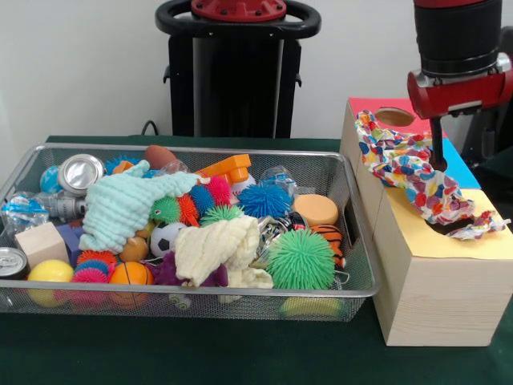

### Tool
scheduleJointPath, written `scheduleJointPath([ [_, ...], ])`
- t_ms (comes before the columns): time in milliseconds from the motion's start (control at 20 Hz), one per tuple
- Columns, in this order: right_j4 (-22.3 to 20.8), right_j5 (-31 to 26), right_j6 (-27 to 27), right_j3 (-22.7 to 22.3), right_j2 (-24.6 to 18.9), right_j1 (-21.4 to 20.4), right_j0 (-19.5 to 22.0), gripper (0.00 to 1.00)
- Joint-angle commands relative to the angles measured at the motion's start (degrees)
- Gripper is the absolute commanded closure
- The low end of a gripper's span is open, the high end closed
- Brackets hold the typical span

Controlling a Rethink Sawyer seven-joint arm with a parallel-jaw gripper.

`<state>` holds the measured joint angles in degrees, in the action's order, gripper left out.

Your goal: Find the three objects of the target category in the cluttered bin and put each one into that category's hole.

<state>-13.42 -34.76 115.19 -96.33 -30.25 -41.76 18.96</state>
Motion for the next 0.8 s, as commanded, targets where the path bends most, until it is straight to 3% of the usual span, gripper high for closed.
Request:
scheduleJointPath([
  [50,1.1,-8.8,2.6,-7.0,4.1,-1.9,1.9,0.0],
  [450,-1.6,-9.0,2.5,-7.7,7.1,-3.2,1.0,0.0],
  [800,-3.3,-8.0,1.7,-6.8,9.3,-1.6,0.2,0.0],
])
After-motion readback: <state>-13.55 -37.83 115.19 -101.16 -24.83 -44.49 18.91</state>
